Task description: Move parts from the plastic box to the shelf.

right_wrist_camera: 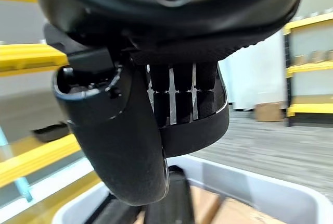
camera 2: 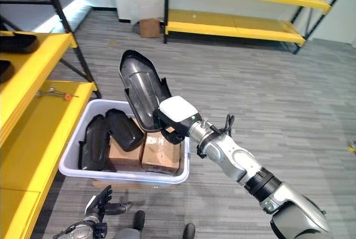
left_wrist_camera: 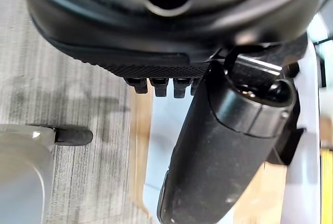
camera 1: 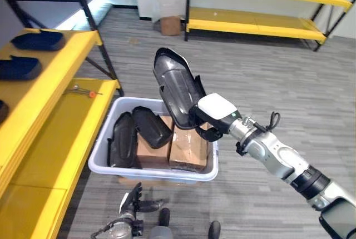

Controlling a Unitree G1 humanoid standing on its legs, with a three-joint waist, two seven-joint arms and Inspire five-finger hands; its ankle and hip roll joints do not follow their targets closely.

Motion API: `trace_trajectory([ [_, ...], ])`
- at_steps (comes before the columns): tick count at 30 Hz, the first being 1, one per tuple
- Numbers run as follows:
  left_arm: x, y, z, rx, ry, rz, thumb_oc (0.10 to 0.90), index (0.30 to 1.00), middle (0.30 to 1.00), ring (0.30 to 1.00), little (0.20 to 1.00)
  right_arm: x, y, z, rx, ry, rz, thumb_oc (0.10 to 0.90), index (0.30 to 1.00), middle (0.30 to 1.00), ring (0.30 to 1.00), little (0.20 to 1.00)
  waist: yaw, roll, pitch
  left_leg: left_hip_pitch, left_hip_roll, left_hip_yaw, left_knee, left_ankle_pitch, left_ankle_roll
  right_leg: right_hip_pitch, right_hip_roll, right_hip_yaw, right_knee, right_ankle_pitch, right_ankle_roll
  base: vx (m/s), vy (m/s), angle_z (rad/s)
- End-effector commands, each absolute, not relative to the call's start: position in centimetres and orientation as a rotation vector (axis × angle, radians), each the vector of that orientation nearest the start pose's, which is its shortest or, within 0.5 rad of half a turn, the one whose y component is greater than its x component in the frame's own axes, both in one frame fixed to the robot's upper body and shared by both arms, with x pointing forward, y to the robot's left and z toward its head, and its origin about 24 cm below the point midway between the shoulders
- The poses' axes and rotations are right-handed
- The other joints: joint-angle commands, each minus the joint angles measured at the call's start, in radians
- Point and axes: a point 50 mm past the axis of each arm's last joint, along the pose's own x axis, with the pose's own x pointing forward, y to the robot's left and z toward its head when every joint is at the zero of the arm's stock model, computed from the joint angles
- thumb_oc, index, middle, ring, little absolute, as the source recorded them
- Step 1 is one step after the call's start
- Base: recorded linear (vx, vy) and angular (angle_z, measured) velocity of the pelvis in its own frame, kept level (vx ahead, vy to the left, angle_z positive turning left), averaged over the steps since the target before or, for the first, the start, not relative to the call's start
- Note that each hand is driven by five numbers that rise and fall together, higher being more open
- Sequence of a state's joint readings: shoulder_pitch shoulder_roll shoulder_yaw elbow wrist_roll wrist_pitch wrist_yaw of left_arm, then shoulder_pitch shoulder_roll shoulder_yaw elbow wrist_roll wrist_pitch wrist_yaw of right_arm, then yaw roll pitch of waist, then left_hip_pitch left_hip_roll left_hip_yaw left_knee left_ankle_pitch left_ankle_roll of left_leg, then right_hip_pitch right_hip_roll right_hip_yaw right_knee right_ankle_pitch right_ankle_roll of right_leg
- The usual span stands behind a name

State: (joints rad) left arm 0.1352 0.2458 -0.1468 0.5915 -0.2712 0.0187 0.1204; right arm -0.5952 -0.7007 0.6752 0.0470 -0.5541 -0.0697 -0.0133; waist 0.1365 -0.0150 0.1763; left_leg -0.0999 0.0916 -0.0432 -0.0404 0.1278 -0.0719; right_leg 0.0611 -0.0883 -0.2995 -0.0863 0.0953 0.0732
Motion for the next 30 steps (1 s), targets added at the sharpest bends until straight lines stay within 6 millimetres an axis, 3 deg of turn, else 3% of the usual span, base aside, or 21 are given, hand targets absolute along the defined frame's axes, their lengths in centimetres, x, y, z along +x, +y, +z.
trace_trajectory([
  [1, 17.4, 22.3, -9.1, 0.093, 0.649, 0.162, 0.9, 1.0, 1.0, 1.0, 1.0, 31.2, -8.9, 20.8, -1.282, -0.866, 0.363, 0.4, 0.3, 0.3, 0.3, 0.3, 0.005, -0.06, -0.046, -0.038, 0.077, 0.189, 0.095, 0.066, -0.009, 0.03, -0.02, -0.033, 0.004, -0.026, -0.003, 0.01, 0.041, 1.05],
  [2, 17.5, 22.3, -9.0, 0.098, 0.644, 0.158, 0.9, 1.0, 1.0, 1.0, 1.0, 31.1, -9.3, 20.9, -1.282, -0.866, 0.345, 0.4, 0.3, 0.3, 0.3, 0.3, -0.003, -0.055, -0.053, -0.034, 0.118, 0.247, 0.052, 0.098, -0.019, 0.035, -0.023, -0.059, 0.004, -0.029, 0.001, 0.01, 0.043, 0.99],
  [3, 17.5, 22.3, -9.0, 0.098, 0.644, 0.158, 0.9, 1.0, 1.0, 1.0, 1.0, 31.1, -9.3, 20.9, -1.282, -0.866, 0.345, 0.4, 0.3, 0.3, 0.3, 0.3, -0.002, -0.055, -0.053, -0.033, 0.118, 0.247, 0.051, 0.099, -0.019, 0.036, -0.023, -0.059, 0.004, -0.029, 0.001, 0.15, 0.14, 1.13],
  [4, 17.6, 22.4, -8.8, 0.088, 0.632, 0.175, 0.9, 1.0, 1.0, 1.0, 1.0, 31.2, -10.1, 20.8, -1.289, -0.839, 0.31, 0.4, 0.3, 0.3, 0.3, 0.3, -0.01, -0.035, -0.079, 0.003, 0.178, 0.313, -0.019, 0.109, -0.049, 0.068, -0.042, -0.108, 0.003, -0.051, 0.026, 0.14, 0.123, 0.91],
  [7, 17.3, 22.5, -8.8, 0.085, 0.635, 0.192, 0.9, 1.0, 1.0, 1.0, 1.0, 31.2, -10.1, 20.5, -1.281, -0.828, 0.307, 0.4, 0.3, 0.3, 0.3, 0.3, -0.008, -0.025, -0.092, 0.014, 0.17, 0.32, -0.041, 0.112, -0.039, 0.084, -0.046, -0.133, 0.002, -0.046, 0.028, 0.08, 0.164, 0.89],
  [13, 17.0, 23.8, -8.3, 0.093, 0.618, 0.261, 0.9, 1.0, 1.0, 1.0, 1.0, 30.6, -9.2, 21.3, -1.192, -0.868, 0.297, 0.4, 0.3, 0.3, 0.3, 0.3, 0.053, -0.05, -0.108, 0.039, 0.113, 0.303, -0.035, 0.06, -0.01, 0.123, -0.12, -0.157, 0.046, -0.051, 0.048, 0.15, 0.175, 0.19],
  [20, 17.6, 24.3, -7.6, 0.103, 0.577, 0.277, 0.9, 1.0, 1.0, 1.0, 1.0, 31.4, -8.0, 22.5, -1.166, -0.896, 0.266, 0.4, 0.3, 0.3, 0.3, 0.3, 0.12, -0.106, -0.102, 0.013, 0.01, 0.243, -0.01, -0.005, 0.037, 0.138, -0.206, -0.183, 0.065, 0.058, 0.106, 0.08, 0.106, 0.2],
  [24, 17.7, 24.6, -7.2, 0.099, 0.557, 0.289, 0.9, 1.0, 1.0, 1.0, 1.0, 31.5, -7.5, 23.0, -1.166, -0.919, 0.259, 0.4, 0.3, 0.3, 0.3, 0.3, 0.144, -0.121, -0.097, -0.011, -0.029, 0.219, 0.01, -0.032, 0.056, 0.132, -0.236, -0.186, 0.073, 0.107, 0.123, 0.06, 0.102, 0.19],
  [26, 17.7, 24.6, -7.2, 0.099, 0.558, 0.289, 0.9, 1.0, 1.0, 1.0, 1.0, 31.4, -7.5, 23.0, -1.167, -0.917, 0.26, 0.4, 0.3, 0.3, 0.3, 0.3, 0.148, -0.126, -0.097, -0.023, -0.041, 0.212, 0.021, -0.044, 0.064, 0.129, -0.247, -0.19, 0.081, 0.118, 0.128, 0.07, 0.131, 0.28],
  [28, 17.6, 24.6, -7.3, 0.107, 0.567, 0.279, 0.9, 1.0, 1.0, 1.0, 1.0, 31.2, -7.7, 22.6, -1.183, -0.912, 0.263, 0.4, 0.3, 0.3, 0.3, 0.3, 0.157, -0.125, -0.097, -0.021, -0.089, 0.19, 0.026, -0.084, 0.101, 0.101, -0.304, -0.19, 0.178, 0.172, 0.13, 0.16, 0.284, 0.34],
  [30, 17.9, 24.4, -7.2, 0.119, 0.559, 0.263, 0.9, 1.0, 1.0, 1.0, 1.0, 31.3, -7.7, 22.2, -1.197, -0.898, 0.27, 0.4, 0.3, 0.3, 0.3, 0.3, 0.141, -0.103, -0.078, -0.012, -0.112, 0.16, 0.021, -0.086, 0.129, 0.036, -0.325, -0.119, 0.309, 0.227, 0.11, 0.13, 0.27, 0.68],
])
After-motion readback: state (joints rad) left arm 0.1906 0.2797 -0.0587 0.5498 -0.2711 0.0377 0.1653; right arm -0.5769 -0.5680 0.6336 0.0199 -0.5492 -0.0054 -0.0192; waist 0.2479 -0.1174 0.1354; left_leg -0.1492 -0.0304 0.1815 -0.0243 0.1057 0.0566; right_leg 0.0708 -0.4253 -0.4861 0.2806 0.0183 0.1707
